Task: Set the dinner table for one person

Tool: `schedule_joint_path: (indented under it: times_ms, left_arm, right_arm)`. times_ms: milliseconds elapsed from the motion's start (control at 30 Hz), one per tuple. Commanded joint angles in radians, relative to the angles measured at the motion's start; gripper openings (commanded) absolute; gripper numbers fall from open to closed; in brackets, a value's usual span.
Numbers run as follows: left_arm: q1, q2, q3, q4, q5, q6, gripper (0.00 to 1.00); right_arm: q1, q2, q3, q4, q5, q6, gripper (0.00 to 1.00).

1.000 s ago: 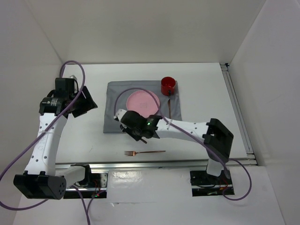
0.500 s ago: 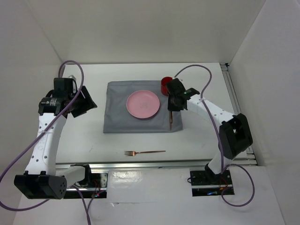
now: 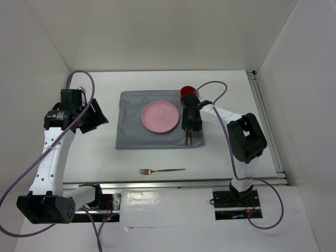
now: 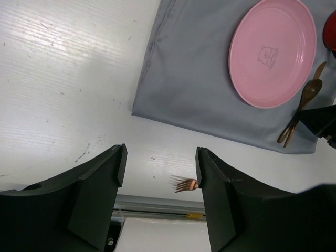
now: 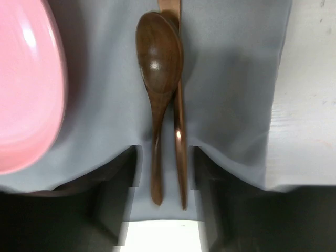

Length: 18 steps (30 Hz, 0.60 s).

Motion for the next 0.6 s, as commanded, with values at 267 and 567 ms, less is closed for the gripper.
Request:
schedule_joint_path:
  times_ms: [267,567]
  left_arm:
    - [0.013,-0.034,-0.014,0.022,0.035,0.018,0.72]
    - [0.013,-0.015,-0.005,0.042,0.045,0.018,0.72]
  right_arm:
    - [0.134,-0.276,-0.07,0.002,0.032,-0.14,0.67]
    - [0.569,-0.316,-0.167,-0.045,-0.107,-0.332,0.63]
